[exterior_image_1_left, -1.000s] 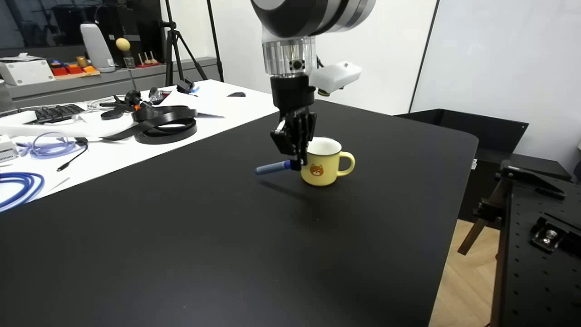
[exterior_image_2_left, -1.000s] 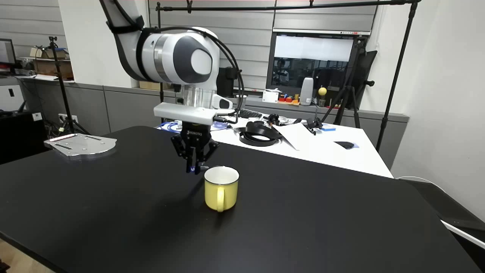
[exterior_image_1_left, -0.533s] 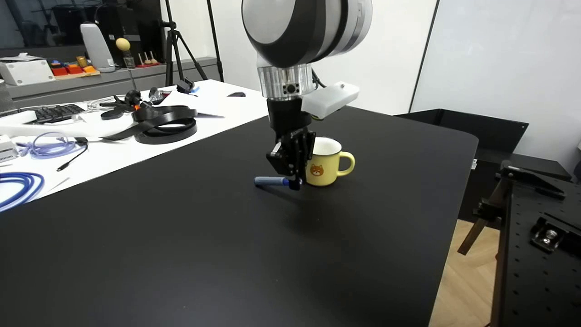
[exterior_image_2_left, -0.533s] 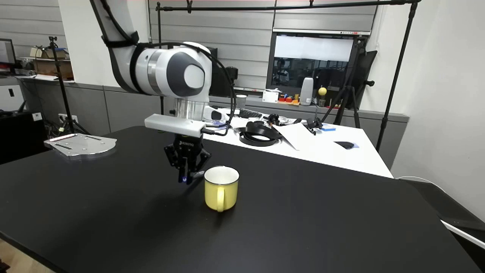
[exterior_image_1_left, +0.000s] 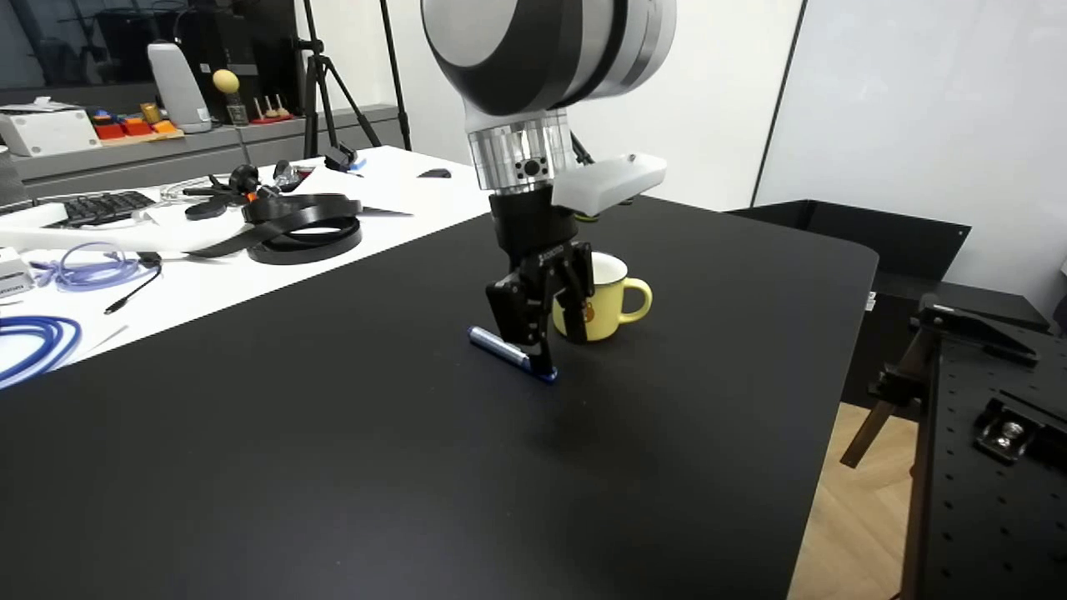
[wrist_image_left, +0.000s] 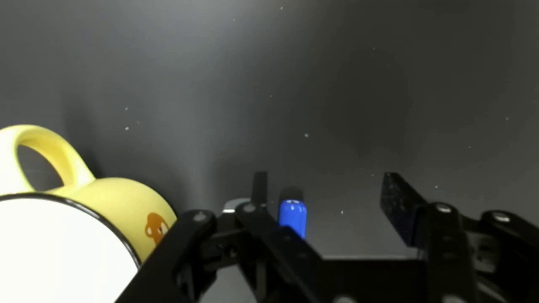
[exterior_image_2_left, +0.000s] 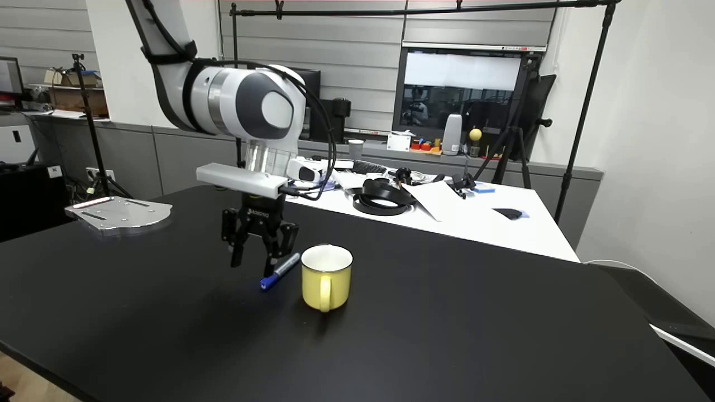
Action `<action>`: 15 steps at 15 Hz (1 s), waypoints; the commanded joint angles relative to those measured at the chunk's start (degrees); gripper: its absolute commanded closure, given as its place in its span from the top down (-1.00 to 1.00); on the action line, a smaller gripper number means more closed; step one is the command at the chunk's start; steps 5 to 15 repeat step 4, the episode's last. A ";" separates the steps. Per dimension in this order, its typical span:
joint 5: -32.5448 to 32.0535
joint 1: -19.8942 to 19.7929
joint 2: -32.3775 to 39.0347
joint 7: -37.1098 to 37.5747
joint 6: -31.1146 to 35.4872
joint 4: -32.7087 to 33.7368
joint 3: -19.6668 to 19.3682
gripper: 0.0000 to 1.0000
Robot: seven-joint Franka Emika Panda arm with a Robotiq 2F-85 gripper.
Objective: Remove the marker from the mug cup and place it on the table
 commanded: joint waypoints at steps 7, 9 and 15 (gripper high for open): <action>-1.17 -0.28 -10.40 0.33 -16.35 -2.00 -0.20 1.00; -1.17 -0.28 -10.40 0.33 -16.35 -2.00 -0.20 1.00; -1.17 -0.28 -10.40 0.33 -16.35 -2.00 -0.20 1.00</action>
